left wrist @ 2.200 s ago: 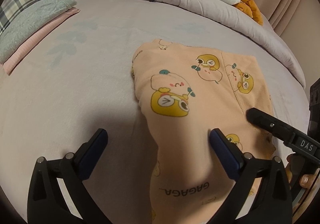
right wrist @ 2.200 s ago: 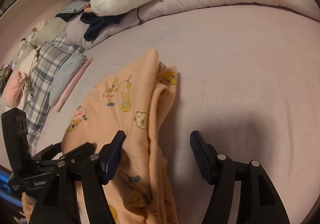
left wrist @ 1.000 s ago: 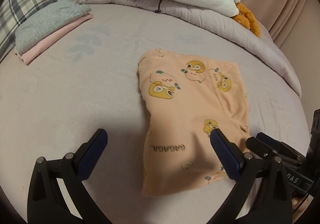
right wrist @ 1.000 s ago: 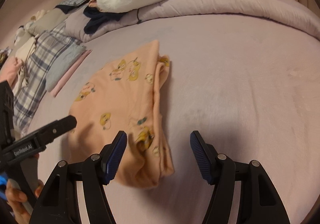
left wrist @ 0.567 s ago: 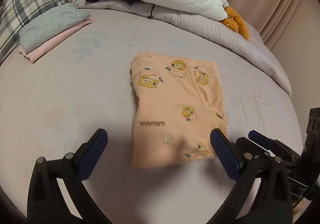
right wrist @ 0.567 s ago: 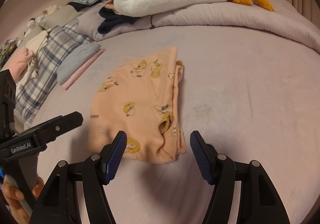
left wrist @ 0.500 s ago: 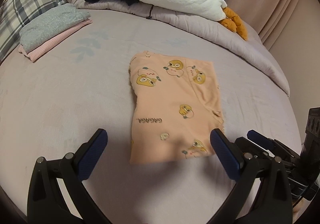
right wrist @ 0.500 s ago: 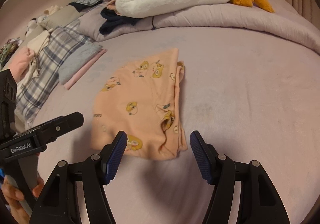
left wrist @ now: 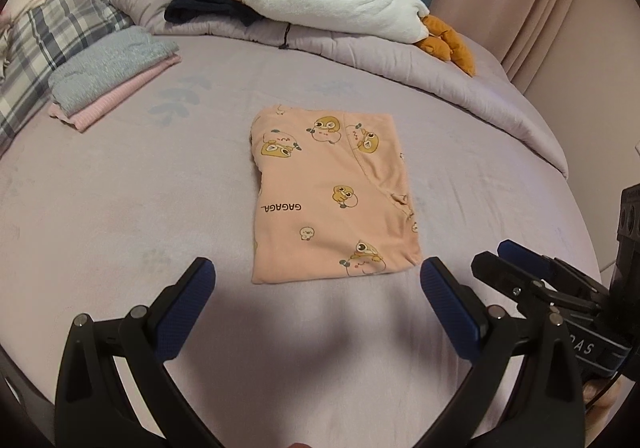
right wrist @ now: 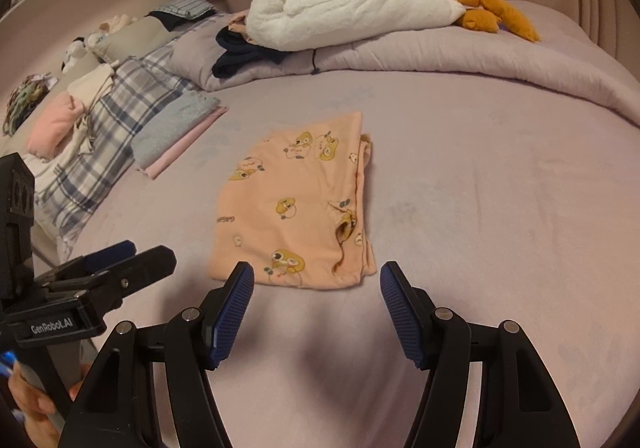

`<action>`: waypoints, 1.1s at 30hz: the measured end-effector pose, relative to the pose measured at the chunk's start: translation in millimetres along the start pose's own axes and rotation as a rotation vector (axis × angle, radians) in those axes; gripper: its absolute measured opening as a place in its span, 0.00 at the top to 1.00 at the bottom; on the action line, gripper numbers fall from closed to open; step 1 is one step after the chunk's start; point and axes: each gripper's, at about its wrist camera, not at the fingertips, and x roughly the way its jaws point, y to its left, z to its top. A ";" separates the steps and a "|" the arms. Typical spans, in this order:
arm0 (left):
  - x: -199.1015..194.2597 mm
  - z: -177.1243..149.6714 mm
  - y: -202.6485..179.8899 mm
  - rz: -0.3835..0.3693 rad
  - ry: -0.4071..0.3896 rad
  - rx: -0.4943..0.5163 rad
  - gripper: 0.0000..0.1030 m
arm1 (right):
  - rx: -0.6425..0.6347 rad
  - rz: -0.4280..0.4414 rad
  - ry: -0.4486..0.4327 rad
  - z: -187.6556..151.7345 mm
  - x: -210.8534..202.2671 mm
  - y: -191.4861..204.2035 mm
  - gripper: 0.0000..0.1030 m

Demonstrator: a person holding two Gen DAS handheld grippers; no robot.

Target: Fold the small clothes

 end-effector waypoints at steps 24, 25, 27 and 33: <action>-47.0 -30.1 -7.6 0.088 -0.042 0.019 0.00 | -0.084 0.004 -0.076 -12.2 -45.7 22.9 0.24; -48.1 -30.9 -8.1 0.092 -0.043 0.022 0.00 | -0.088 0.006 -0.077 -12.7 -46.9 24.3 0.24; -51.2 -32.9 -9.9 0.106 -0.049 0.033 0.00 | -0.094 0.007 -0.080 -13.3 -48.8 25.9 0.24; -57.6 -36.6 -8.3 0.127 -0.060 0.032 0.00 | -0.110 0.007 -0.081 -13.1 -50.7 30.8 0.23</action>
